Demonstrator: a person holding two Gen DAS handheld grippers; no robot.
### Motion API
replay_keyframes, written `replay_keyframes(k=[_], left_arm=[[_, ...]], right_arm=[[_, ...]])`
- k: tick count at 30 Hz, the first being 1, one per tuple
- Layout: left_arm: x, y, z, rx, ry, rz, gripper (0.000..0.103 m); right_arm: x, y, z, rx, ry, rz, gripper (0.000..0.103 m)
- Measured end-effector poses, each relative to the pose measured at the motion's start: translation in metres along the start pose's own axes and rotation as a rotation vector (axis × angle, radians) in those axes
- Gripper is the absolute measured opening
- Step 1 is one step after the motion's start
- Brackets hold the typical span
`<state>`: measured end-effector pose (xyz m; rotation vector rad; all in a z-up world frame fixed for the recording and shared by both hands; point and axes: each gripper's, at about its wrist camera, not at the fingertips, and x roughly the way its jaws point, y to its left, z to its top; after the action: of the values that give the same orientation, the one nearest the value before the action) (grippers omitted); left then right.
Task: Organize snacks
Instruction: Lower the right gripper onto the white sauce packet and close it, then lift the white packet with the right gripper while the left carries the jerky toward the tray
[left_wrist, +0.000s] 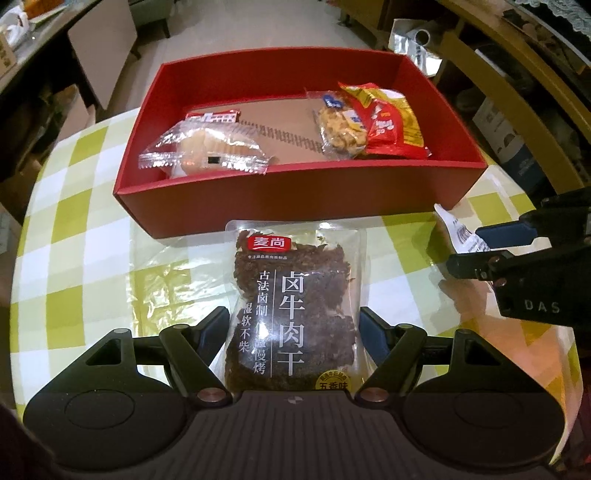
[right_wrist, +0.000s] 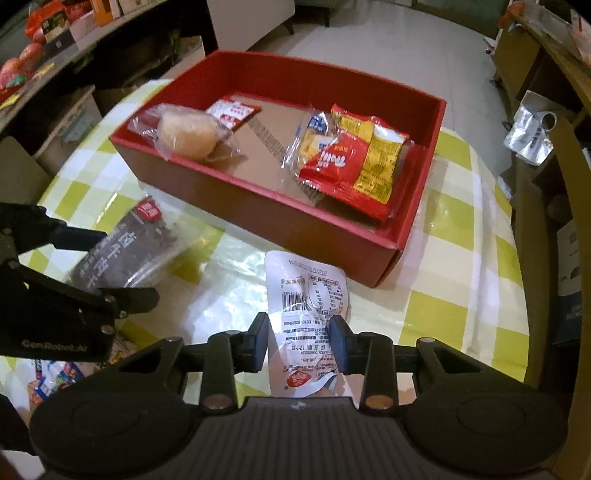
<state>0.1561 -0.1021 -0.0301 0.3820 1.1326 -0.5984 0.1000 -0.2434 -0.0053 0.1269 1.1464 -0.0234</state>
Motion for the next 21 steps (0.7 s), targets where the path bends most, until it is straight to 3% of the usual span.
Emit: replay_keyframes(k=[16,21], left_arm=[[-0.032,-0.009,0.009,0.007,-0.083,-0.027,0.080],[-0.035,-0.010,0.016,-0.001,-0.106,-0.013,0.080]], right_arm=[[-0.039,0.006,0.006,0.014,-0.098,0.016,0.046],[-0.045,0.005,0.014,0.025,-0.130,0.027,0.035]])
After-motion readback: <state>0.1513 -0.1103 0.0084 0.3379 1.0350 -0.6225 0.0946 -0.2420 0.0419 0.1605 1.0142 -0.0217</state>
